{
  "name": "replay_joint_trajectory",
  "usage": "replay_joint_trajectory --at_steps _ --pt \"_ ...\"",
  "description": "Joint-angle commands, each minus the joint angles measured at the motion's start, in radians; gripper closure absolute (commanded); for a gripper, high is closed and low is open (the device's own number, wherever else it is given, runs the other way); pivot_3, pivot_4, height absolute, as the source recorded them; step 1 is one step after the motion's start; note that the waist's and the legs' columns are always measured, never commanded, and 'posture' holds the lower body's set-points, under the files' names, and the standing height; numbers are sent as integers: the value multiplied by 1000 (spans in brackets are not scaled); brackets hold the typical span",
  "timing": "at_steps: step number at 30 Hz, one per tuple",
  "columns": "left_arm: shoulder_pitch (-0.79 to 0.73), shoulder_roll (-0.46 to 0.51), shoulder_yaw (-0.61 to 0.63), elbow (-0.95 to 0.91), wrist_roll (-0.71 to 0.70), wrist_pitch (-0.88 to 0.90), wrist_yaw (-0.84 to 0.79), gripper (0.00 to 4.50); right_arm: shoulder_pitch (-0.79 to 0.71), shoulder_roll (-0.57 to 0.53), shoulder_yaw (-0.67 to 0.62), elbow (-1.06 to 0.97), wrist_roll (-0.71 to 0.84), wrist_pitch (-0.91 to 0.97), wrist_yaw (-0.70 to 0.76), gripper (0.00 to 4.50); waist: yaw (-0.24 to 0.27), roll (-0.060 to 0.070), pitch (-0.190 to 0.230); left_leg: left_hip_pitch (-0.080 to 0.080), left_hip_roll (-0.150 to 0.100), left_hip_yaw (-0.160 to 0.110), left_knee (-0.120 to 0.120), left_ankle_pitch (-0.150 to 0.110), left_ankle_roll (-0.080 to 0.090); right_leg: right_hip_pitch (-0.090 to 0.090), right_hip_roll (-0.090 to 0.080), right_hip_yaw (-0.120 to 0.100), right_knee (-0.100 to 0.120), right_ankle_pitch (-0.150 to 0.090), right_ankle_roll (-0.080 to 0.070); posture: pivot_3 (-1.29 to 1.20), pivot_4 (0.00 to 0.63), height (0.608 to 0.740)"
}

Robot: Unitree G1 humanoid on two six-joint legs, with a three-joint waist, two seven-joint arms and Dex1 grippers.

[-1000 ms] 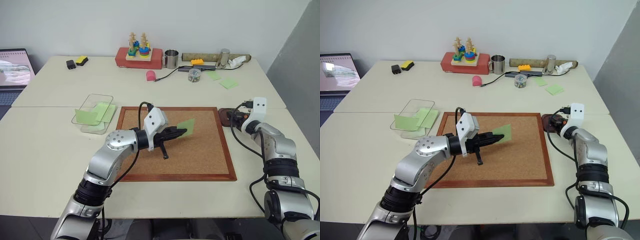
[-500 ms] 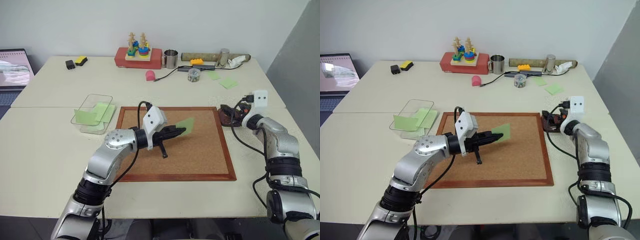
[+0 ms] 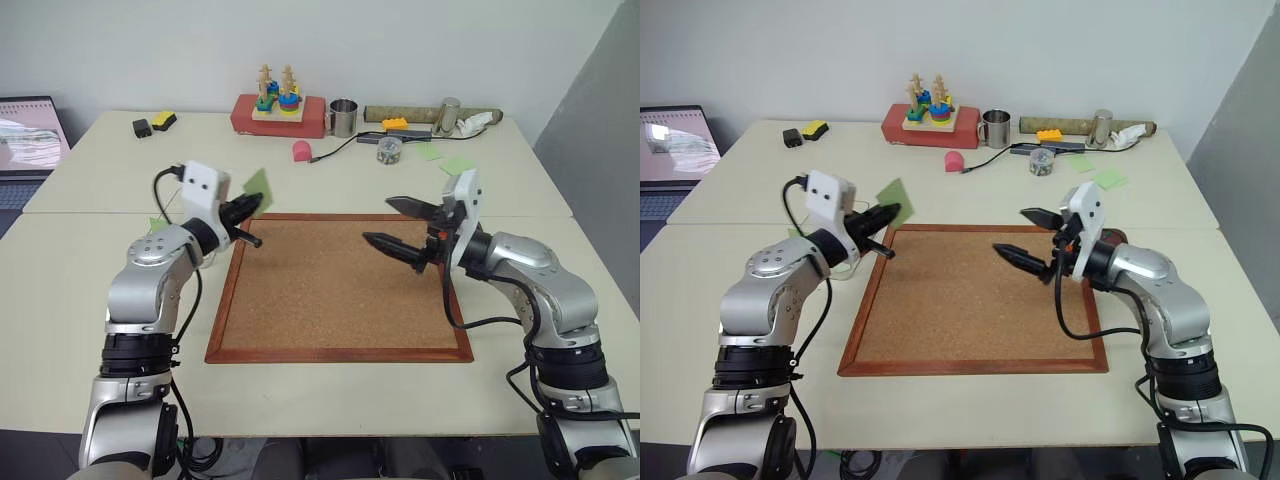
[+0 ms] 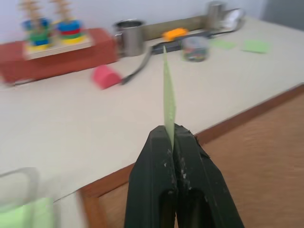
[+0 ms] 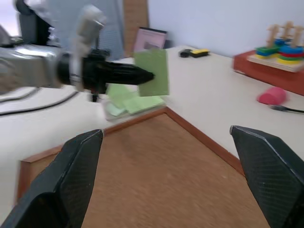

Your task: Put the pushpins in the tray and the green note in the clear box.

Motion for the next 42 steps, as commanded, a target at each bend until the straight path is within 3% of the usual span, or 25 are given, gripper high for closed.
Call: replay_joint_trajectory --at_steps 1,5,14,23,37,42 --pt "-25 22 80 26 68 -56 152 4500 -56 26 3 -75 66 45 -19 14 1 0 0 0 0 0 0 0 0 0 0 0 0 0 0 0 150 740" --pt "-22 16 155 57 91 -53 286 4500 -83 46 12 -86 95 70 -27 14 1 -1 0 0 0 -1 0 0 0 0 -1 -1 0 0 0 0 150 740" --pt "-22 -35 198 67 17 19 302 4500 -93 34 23 -77 89 67 -19 14 3 -1 0 -1 0 -1 1 0 0 0 -1 -2 1 0 0 0 150 740" --pt "-31 -39 181 68 -12 33 274 3043 -83 21 18 -84 84 63 -34 0 1 -1 0 -1 0 -1 0 0 0 0 -1 -2 1 0 0 0 150 740" --pt "-38 21 90 -58 4 -12 157 150 -67 -25 -8 -45 65 27 -31 0 2 -1 0 -1 0 -1 0 0 0 0 -1 -2 0 0 0 0 150 740" --pt "-10 85 36 -115 -78 21 -73 50 -57 -95 -8 36 -42 -33 -56 0 1 -1 0 -1 0 -1 0 0 0 0 -1 -2 0 0 0 0 150 740"
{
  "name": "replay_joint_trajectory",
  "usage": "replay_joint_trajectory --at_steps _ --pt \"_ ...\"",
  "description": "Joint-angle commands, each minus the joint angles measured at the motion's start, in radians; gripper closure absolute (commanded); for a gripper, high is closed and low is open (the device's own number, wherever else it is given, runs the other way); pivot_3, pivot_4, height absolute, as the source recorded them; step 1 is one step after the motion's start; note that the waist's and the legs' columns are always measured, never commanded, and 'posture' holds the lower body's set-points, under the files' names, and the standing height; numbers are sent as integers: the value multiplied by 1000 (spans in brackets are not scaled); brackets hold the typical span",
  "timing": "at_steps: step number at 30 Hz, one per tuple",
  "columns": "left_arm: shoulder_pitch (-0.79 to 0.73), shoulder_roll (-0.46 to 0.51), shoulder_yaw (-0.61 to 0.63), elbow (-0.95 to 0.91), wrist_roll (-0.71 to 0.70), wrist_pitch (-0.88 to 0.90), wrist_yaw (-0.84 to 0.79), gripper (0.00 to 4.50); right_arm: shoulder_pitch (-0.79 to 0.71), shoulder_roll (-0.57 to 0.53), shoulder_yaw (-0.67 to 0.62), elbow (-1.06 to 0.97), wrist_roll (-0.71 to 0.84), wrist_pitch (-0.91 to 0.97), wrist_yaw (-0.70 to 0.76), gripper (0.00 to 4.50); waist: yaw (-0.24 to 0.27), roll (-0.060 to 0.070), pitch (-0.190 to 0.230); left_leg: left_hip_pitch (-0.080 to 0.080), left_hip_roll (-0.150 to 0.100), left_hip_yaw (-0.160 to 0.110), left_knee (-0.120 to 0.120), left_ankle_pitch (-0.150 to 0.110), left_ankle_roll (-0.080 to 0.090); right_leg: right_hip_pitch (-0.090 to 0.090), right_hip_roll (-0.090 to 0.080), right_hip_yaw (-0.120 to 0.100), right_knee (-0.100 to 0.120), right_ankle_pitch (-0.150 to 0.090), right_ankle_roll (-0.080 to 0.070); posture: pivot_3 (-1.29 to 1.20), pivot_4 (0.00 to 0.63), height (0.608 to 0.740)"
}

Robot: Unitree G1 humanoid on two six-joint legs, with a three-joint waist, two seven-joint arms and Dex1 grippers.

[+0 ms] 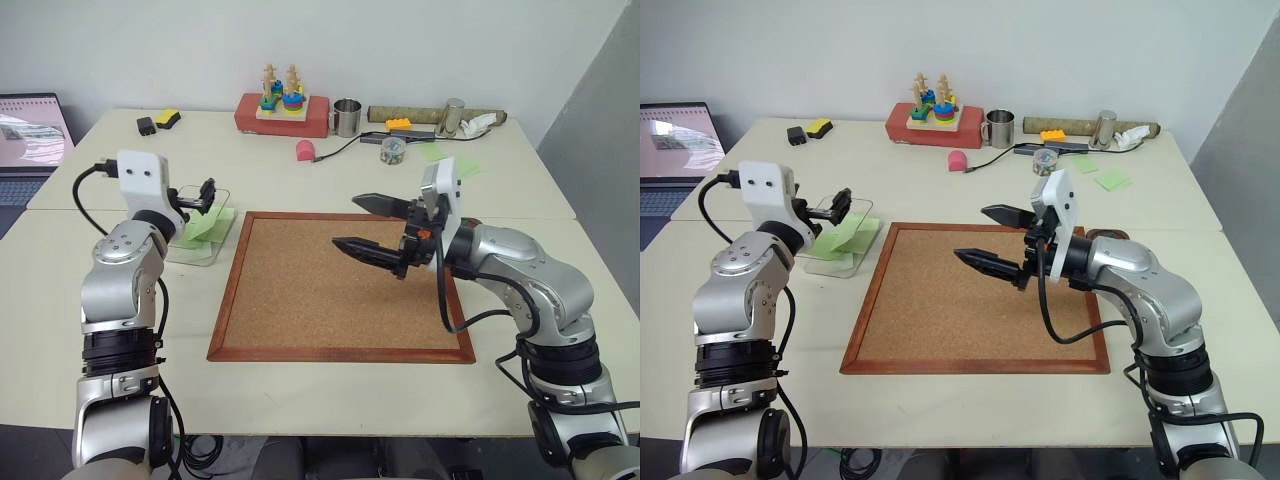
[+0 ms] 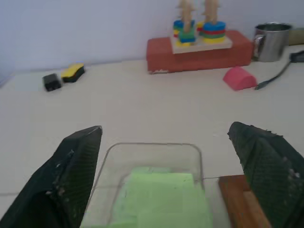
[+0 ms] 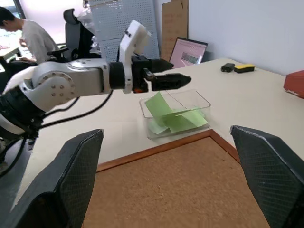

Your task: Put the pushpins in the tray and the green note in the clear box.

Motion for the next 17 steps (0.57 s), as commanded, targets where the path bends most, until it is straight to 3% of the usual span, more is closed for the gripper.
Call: replay_joint_trajectory --at_steps 1,6,17 --pt "6 64 -21 -68 -84 34 -184 50 9 -59 -13 63 -108 -69 -25 0 0 0 0 0 0 0 0 0 0 0 0 0 0 0 0 0 150 740" --pt "49 152 -92 -90 -110 37 -394 50 51 -98 1 135 -186 -134 -6 0 -1 0 0 0 0 1 0 0 0 0 1 0 0 0 0 0 150 740" --pt "171 200 -148 -206 -168 107 -560 50 137 -130 -39 84 -162 -108 43 0 -1 0 1 0 0 1 0 0 0 -1 1 1 0 0 0 0 150 740"
